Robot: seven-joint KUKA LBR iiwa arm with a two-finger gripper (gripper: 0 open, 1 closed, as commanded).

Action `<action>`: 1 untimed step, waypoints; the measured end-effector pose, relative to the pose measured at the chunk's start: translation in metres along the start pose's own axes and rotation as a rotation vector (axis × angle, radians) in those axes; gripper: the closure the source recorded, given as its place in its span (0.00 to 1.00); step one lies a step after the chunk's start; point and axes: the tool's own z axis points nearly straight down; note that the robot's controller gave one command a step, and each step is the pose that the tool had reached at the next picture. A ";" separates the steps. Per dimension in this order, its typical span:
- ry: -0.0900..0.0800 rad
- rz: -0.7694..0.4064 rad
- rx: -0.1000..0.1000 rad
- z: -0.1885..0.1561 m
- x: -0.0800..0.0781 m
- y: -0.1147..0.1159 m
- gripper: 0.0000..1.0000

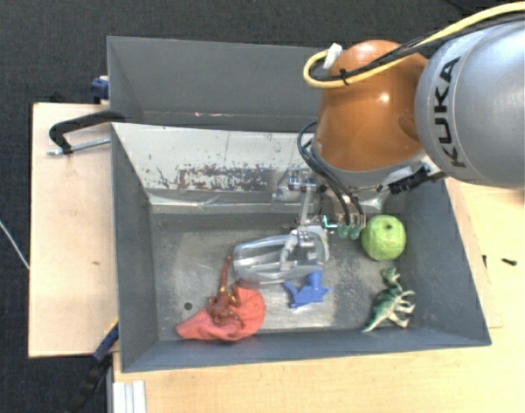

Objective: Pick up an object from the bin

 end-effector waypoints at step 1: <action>-0.008 0.001 -0.001 -0.004 -0.002 0.000 0.00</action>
Offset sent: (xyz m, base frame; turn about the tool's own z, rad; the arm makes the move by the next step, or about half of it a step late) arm 0.0085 -0.0121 -0.1496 0.1304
